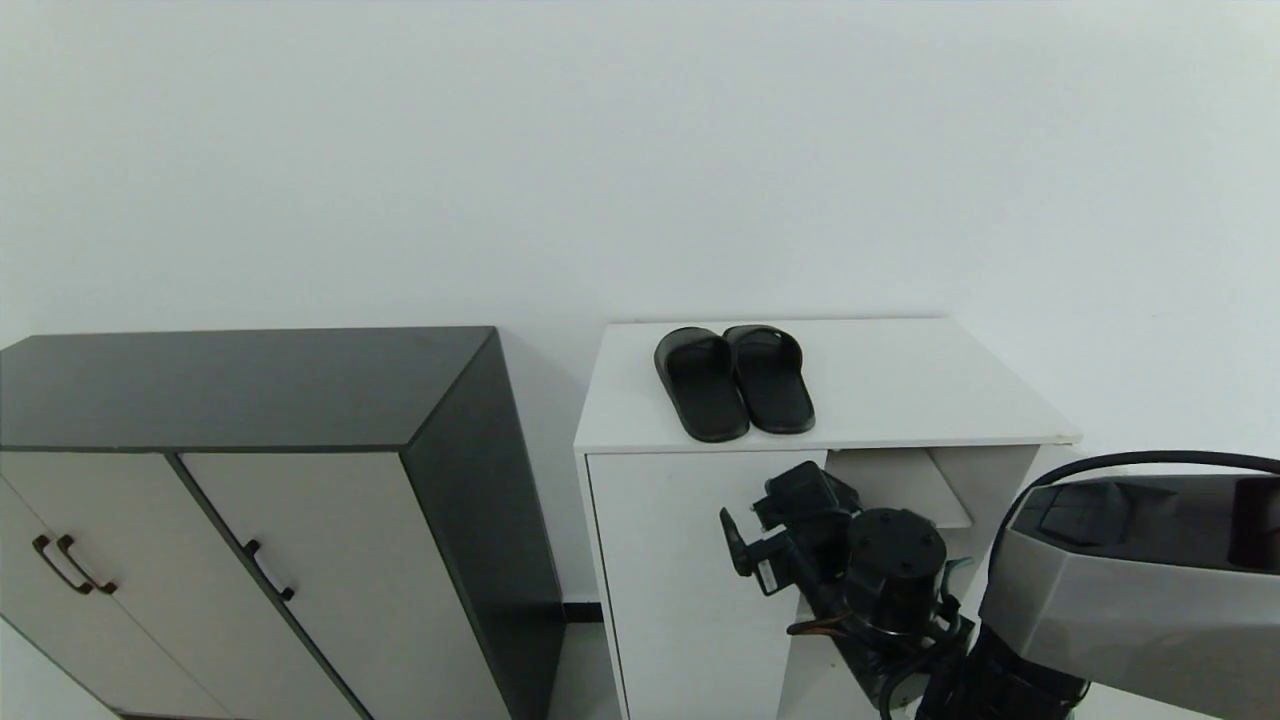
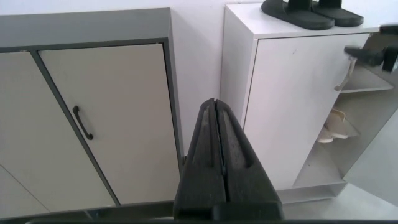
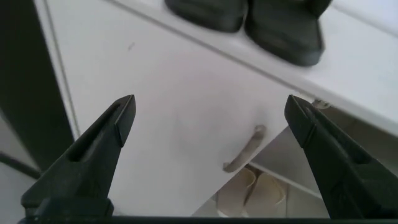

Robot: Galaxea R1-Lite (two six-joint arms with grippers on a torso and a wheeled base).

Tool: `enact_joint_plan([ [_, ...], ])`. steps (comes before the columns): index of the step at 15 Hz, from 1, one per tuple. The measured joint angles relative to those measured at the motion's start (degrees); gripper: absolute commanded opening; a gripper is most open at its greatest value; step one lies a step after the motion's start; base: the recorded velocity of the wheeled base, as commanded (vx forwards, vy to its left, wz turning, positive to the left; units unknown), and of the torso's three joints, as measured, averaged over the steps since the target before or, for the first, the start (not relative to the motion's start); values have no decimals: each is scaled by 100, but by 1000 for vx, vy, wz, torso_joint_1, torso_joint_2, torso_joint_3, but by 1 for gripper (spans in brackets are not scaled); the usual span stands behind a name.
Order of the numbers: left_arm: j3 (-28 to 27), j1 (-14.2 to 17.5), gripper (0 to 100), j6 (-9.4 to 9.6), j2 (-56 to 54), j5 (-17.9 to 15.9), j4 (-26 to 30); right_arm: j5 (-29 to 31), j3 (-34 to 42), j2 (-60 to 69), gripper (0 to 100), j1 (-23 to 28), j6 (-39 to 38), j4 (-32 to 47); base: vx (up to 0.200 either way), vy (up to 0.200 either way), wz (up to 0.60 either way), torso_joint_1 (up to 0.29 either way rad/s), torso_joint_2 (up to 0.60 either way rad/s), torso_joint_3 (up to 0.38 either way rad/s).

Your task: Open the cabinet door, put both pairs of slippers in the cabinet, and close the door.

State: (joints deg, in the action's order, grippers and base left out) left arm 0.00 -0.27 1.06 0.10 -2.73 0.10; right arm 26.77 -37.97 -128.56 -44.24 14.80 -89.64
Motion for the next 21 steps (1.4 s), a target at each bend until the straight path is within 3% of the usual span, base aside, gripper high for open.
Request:
enact_joint_plan([
  [3,0,0,0,11,0,0,0,251,-402,390,100,15,-106,1018,0,0,0,0,0,0],
  [5,0,0,0,17,0,0,1,317,-811,778,100,26,-471,2130,0,0,0,0,0,0],
  [11,0,2,0,22,0,2,0,399,-2399,1517,100,9,-2673,5691,0,0,0,0,0,0],
  [17,0,0,0,27,0,2,1,513,-2715,1446,100,20,-2784,5767,200,0,0,5,-2,4],
  [21,0,0,0,22,0,2,0,490,-2815,1108,100,78,-2550,5335,200,0,0,6,0,-2],
])
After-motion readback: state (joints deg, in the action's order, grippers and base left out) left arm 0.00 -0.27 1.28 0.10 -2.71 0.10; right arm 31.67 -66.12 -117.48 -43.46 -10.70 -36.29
